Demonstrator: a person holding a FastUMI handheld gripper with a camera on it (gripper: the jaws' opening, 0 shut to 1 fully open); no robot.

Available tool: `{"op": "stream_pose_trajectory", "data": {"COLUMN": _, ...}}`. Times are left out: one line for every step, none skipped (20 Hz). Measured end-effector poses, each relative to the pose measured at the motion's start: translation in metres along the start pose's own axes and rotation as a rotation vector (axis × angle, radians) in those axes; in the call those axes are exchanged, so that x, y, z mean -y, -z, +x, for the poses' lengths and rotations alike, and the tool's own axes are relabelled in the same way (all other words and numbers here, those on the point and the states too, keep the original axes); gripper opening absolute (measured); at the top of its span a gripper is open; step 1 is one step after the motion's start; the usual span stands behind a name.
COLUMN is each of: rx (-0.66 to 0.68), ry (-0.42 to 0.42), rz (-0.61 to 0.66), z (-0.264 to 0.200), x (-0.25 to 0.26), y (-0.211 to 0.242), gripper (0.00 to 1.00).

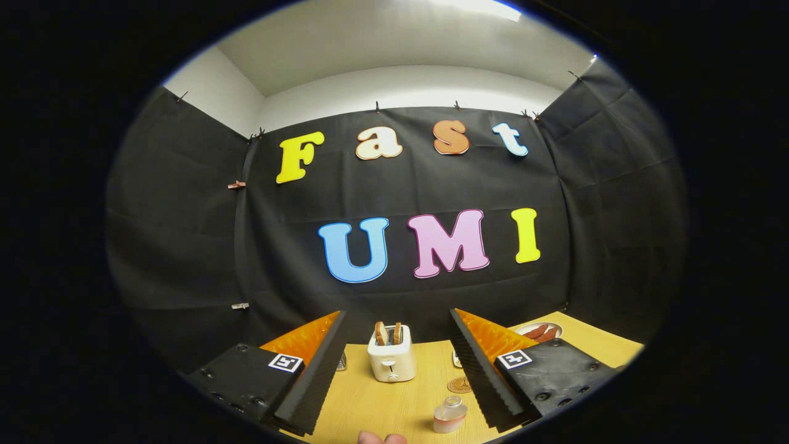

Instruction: Take the bottle from table, then pour the juice into the cup, finally place the bottle on the coaster

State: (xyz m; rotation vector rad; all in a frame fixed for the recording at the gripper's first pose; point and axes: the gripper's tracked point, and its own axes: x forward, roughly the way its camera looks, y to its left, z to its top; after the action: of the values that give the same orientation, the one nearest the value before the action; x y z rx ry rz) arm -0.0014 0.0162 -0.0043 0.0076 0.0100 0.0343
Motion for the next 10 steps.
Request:
{"op": "stream_pose_trajectory", "data": {"rx": -0.004, "ry": -0.004, "rz": -0.005, "z": 0.000, "x": 0.000, "y": 0.002, "gripper": 0.98}}
{"op": "stream_pose_trajectory", "data": {"rx": -0.010, "ry": -0.003, "rz": -0.007, "z": 0.001, "x": 0.001, "y": 0.005, "gripper": 0.98}}
{"op": "stream_pose_trajectory", "data": {"rx": -0.018, "ry": -0.009, "rz": -0.001, "z": 0.001, "x": 0.000, "y": 0.010, "gripper": 0.98}}
{"op": "stream_pose_trajectory", "data": {"rx": -0.028, "ry": -0.018, "rz": 0.003, "z": 0.003, "x": -0.004, "y": 0.015, "gripper": 0.98}}
{"op": "stream_pose_trajectory", "data": {"rx": -0.038, "ry": -0.021, "rz": -0.003, "z": 0.003, "x": -0.006, "y": 0.020, "gripper": 0.98}}
{"op": "stream_pose_trajectory", "data": {"rx": -0.049, "ry": -0.017, "rz": -0.017, "z": 0.002, "x": -0.004, "y": 0.024, "gripper": 0.98}}
{"op": "stream_pose_trajectory", "data": {"rx": -0.052, "ry": -0.012, "rz": -0.030, "z": 0.001, "x": -0.004, "y": 0.027, "gripper": 0.98}}
{"op": "stream_pose_trajectory", "data": {"rx": -0.049, "ry": -0.007, "rz": -0.041, "z": 0.001, "x": -0.004, "y": 0.027, "gripper": 0.98}}
{"op": "stream_pose_trajectory", "data": {"rx": -0.042, "ry": -0.006, "rz": -0.048, "z": 0.000, "x": -0.006, "y": 0.029, "gripper": 0.98}}
{"op": "stream_pose_trajectory", "data": {"rx": -0.038, "ry": -0.006, "rz": -0.053, "z": 0.000, "x": -0.010, "y": 0.033, "gripper": 0.98}}
